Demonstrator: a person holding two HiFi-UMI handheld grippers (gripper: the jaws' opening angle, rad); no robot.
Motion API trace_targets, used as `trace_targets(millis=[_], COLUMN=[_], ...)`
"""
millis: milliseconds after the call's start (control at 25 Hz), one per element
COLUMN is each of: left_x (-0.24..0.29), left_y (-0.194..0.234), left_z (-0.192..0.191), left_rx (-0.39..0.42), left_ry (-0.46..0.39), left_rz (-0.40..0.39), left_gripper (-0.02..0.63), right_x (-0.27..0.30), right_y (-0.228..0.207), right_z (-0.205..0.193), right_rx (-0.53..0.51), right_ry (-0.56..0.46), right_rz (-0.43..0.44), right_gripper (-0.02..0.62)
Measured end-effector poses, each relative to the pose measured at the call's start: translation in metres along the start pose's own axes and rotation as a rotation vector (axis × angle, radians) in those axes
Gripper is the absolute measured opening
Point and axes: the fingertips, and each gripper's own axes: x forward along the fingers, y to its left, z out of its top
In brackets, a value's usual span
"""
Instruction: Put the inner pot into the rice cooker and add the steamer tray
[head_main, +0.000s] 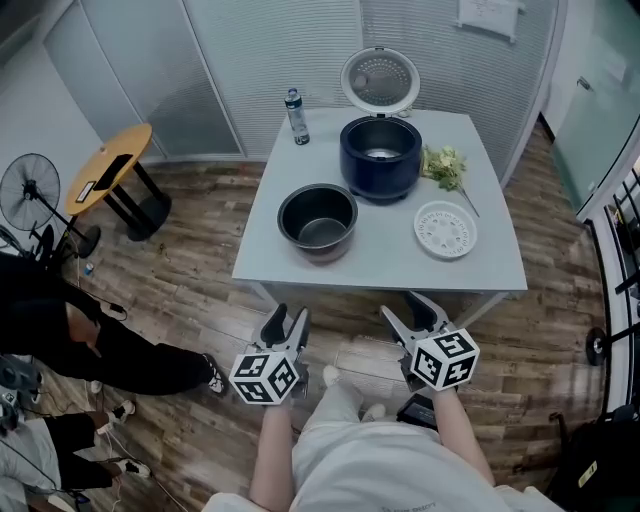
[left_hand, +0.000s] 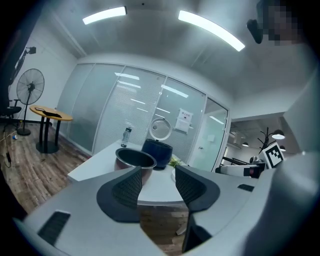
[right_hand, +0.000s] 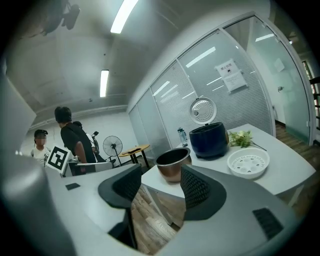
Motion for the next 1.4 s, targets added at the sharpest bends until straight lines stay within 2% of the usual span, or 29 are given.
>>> trace_targets(millis=[280,520,1000,1400], left_x=[0.014,0.044,0.152,0.224], left_y=[0.013,0.040,0.134,0.184], left_z=[0.003,0.001,0.017,0.012], left_rx=[-0.019,-0.052,-0.101,-0.172], left_ry=[0.004,0.015,0.071,0.135], left_rz=[0.019,0.053,0.139,0.148], left_gripper=[0.199,0.199,0.199,0.198], right_x=[0.011,0.043,0.189,0.274], right_y=[-0.015,-0.038,-0.092,-0.132], right_z=[0.000,0.001,0.015,0.014], right_rx=[0.023,0.031,0.073,0.171], right_ry=[0.019,0.045,0.169,0.240], right_rz=[-0.016,-0.035,0.008,-0.012], right_gripper=[0.245,0.245,0.239,0.239])
